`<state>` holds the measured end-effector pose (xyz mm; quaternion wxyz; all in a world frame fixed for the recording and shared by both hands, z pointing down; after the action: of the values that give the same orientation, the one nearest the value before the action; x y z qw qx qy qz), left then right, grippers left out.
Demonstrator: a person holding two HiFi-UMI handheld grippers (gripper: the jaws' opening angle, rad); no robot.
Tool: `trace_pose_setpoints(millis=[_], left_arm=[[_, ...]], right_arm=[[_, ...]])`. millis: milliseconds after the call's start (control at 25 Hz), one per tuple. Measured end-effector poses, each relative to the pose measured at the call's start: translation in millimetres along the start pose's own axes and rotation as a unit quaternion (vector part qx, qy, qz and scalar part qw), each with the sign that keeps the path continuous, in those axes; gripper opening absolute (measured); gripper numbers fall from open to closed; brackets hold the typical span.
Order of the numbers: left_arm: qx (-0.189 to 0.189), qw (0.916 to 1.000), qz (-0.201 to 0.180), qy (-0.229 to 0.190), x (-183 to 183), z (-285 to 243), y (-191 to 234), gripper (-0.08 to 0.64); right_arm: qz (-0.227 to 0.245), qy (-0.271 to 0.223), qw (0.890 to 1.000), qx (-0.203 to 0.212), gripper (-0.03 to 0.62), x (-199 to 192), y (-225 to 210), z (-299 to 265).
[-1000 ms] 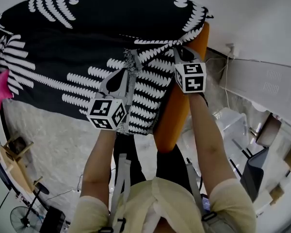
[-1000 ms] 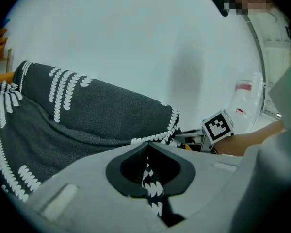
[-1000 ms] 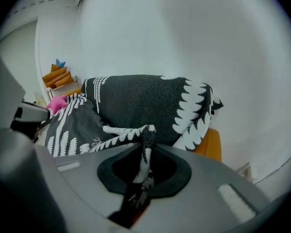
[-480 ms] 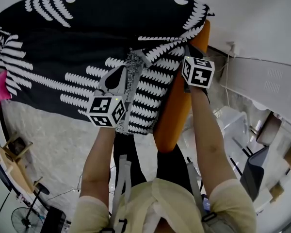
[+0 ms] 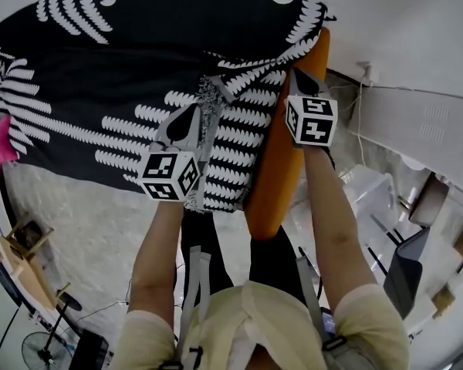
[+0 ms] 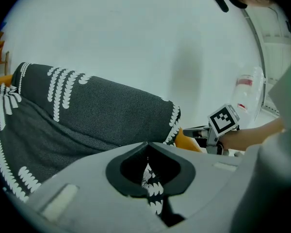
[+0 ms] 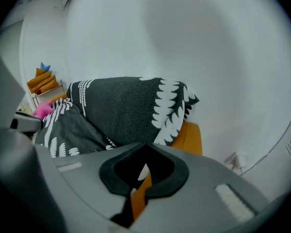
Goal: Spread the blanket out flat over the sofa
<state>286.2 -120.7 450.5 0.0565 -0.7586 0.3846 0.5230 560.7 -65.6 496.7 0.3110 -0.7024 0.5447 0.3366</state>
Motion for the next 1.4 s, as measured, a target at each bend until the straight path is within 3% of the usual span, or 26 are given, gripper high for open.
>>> trace_pose_setpoints(millis=[80, 200, 280, 560, 800, 1200, 1400], left_arm=[[-0.011, 0.9999, 0.01, 0.001, 3.9, 9.7, 16.3, 0.0], [-0.07, 0.9961, 0.054, 0.002, 11.3, 28.9, 41.0, 0.0], [-0.087, 0.9939, 0.069, 0.002, 17.4, 44.9, 57.2, 0.0], [-0.076, 0.9951, 0.063, 0.002, 9.4, 62.4, 67.6, 0.0], [-0.069, 0.9952, 0.07, 0.008, -0.4, 65.4, 84.3, 0.0], [-0.038, 0.9956, 0.086, 0.009, -41.4, 78.8, 119.4, 0.001], [-0.03, 0.9937, 0.106, 0.02, -55.0, 86.9, 138.3, 0.0]], right_arm=[[0.007, 0.007, 1.0, -0.011, 0.005, 6.1, 19.9, 6.3], [0.038, 0.036, 0.996, -0.071, 0.005, 29.7, 54.1, 44.7], [0.054, 0.051, 0.994, -0.083, 0.005, 39.5, 81.5, 57.6], [0.057, 0.056, 0.995, -0.064, 0.006, 26.8, 124.8, 55.2], [0.048, 0.075, 0.994, -0.062, 0.057, 9.3, 151.8, 39.9], [-0.001, 0.09, 0.992, -0.084, 0.159, -40.2, 177.9, 14.4], [-0.034, 0.117, 0.988, -0.09, 0.177, -52.9, 194.1, -3.6]])
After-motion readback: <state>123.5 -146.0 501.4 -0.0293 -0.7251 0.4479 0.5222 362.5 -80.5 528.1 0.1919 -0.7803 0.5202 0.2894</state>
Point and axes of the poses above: the fingertips, and each gripper's own axes: z backward along the fingers, y to its left, x out of its top, the point moved 7 cm from there along z, backward along the fingers, and after that the axes turned 8 degrees about -y, right-handed, at the moved point
